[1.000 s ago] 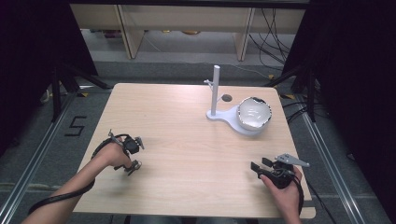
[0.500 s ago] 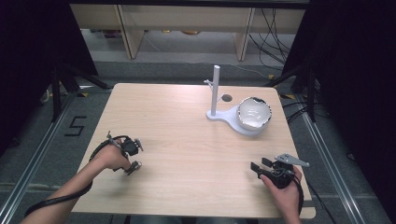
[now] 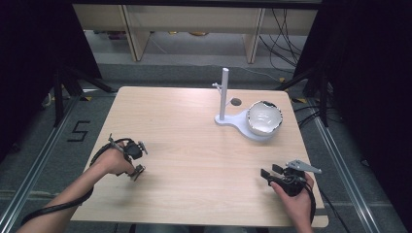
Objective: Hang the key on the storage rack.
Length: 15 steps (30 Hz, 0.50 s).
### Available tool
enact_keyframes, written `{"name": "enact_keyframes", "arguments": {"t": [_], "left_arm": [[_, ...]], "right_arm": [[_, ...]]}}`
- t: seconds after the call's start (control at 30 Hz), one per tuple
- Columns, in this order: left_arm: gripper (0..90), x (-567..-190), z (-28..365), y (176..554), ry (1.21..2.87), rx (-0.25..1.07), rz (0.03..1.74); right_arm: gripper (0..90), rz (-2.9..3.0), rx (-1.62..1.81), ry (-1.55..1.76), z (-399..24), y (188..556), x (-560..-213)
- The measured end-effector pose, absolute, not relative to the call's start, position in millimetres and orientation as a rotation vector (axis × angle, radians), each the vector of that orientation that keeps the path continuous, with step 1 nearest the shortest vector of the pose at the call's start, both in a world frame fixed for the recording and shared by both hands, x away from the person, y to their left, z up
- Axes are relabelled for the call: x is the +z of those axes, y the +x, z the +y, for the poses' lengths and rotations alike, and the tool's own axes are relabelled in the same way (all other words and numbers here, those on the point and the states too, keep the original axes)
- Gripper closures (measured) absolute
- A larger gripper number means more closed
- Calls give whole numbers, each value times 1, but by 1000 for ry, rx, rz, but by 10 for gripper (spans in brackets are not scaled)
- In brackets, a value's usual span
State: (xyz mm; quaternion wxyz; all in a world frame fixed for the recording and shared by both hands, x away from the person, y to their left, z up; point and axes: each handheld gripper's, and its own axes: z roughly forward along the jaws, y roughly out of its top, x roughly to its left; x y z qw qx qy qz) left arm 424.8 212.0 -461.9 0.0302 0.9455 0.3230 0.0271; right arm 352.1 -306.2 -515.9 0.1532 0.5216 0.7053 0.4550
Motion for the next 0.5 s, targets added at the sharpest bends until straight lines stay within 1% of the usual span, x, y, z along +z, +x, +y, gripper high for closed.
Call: {"name": "enact_keyframes", "arguments": {"t": [0.03, 0.5], "left_arm": [[818, -459, 211, 425, 2912, 89, 997], [818, -412, 198, 438, 2853, 214, 938]], "right_arm": [[397, 2031, 1291, 1450, -308, 354, -517], [398, 2032, 1312, 1472, -307, 354, -517]]}}
